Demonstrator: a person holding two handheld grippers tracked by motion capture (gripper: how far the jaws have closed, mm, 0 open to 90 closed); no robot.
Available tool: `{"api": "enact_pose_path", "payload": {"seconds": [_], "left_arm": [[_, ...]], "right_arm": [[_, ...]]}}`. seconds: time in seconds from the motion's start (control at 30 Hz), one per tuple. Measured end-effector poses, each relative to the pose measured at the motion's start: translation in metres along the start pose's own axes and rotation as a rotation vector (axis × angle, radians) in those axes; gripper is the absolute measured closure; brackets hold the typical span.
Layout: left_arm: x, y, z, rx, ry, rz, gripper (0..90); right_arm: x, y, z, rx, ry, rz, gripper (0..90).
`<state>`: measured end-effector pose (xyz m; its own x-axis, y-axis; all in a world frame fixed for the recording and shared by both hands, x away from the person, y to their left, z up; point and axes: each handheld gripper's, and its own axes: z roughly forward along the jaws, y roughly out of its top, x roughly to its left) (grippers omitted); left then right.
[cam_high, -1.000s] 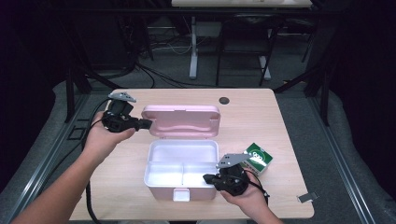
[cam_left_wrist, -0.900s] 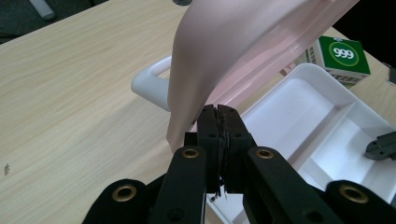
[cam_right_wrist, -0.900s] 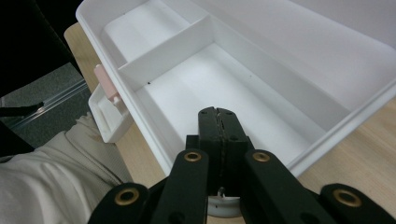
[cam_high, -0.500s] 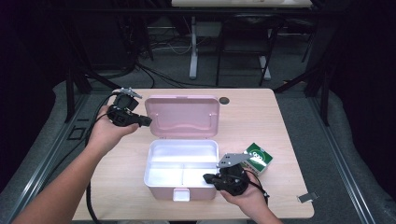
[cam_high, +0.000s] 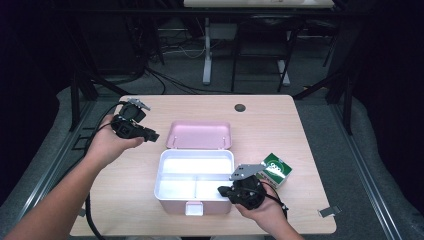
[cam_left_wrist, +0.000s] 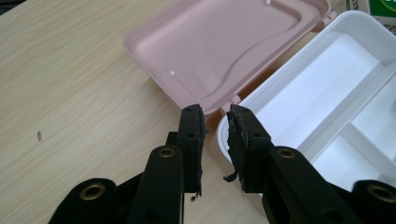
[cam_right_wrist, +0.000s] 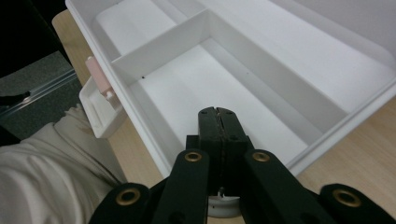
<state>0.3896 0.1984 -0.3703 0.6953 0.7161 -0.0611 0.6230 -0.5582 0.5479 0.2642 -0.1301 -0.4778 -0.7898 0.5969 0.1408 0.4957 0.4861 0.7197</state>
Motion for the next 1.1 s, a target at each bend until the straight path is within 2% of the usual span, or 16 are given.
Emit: {"api": "enact_pose_path", "payload": {"seconds": [0.2, 0.33, 0.4, 0.57, 0.8, 0.83, 1.1], "left_arm": [[0.001, -0.002, 0.0, 0.01, -0.002, 0.008, 73.7], [-0.002, -0.002, 0.0, 0.037, -0.013, 0.038, 73.7], [-0.004, -0.002, -0.001, 0.055, -0.026, 0.066, 73.7], [-0.012, -0.002, 0.0, 0.094, -0.051, 0.156, 73.5], [-0.031, 0.0, 0.005, 0.205, -0.105, 0.351, 73.5], [-0.034, 0.0, 0.007, 0.219, -0.112, 0.364, 73.4], [-0.053, 0.003, 0.016, 0.322, -0.117, 0.514, 73.4]], "right_arm": [[0.0, -0.001, 0.001, -0.018, 0.003, 0.005, 90.0], [-0.001, -0.001, 0.001, -0.021, 0.01, 0.016, 90.0], [-0.001, -0.001, 0.001, -0.022, 0.009, 0.02, 90.0], [0.001, 0.0, 0.001, -0.021, -0.007, 0.014, 85.6], [0.003, 0.004, -0.004, -0.025, -0.019, -0.005, 82.4], [0.003, 0.004, -0.005, -0.027, -0.019, -0.003, 82.2], [0.001, 0.006, -0.017, -0.034, -0.019, 0.005, 78.4]]}}
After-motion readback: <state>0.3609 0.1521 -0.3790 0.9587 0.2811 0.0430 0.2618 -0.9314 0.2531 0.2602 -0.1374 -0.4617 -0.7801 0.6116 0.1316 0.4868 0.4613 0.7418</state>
